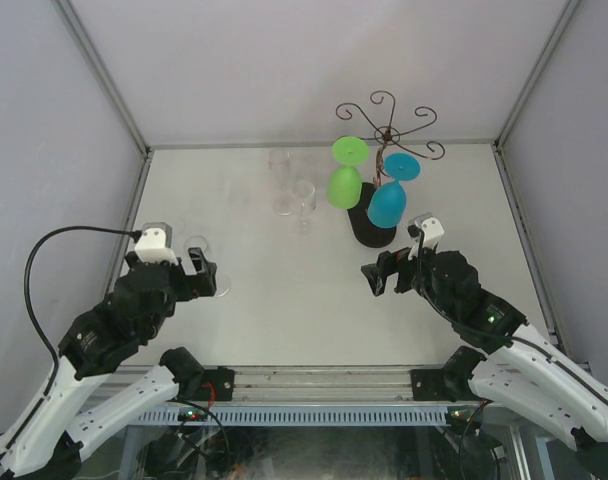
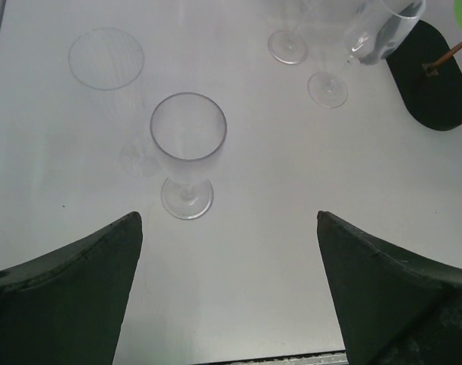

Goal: Place the wine glass upside down on the wine glass rack
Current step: Pick up the wine glass at the center of the board.

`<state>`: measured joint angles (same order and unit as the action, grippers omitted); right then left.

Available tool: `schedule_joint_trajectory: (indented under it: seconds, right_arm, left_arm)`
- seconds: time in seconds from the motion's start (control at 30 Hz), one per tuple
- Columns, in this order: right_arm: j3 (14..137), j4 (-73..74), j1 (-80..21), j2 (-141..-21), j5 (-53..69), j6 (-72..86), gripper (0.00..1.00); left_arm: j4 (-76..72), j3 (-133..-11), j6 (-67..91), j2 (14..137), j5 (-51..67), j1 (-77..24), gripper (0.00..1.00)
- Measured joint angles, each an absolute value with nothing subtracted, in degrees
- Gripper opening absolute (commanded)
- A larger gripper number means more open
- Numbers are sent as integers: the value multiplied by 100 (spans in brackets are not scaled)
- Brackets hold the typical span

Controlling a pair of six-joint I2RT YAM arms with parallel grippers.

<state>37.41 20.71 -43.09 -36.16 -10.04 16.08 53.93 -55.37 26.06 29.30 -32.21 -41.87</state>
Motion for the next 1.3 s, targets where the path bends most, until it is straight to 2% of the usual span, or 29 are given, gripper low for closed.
schedule_joint_trajectory:
  seconds: [0.37, 0.87, 1.3]
  right_arm:
    - [3345, 2121, -4309, -3588, -880, 2119, 100]
    - [3065, 2126, -4309, -3389, -777, 2338, 100]
    - [2847, 2106, -4309, -3363, -701, 2456, 100]
  left_arm:
    - [5417, -5513, 2792, 3573, -3538, -4178, 100]
    - [4639, -5133, 3151, 4421, -3774, -3841, 100]
    - [3975, -5037, 3135, 4886, -3795, -3181, 99]
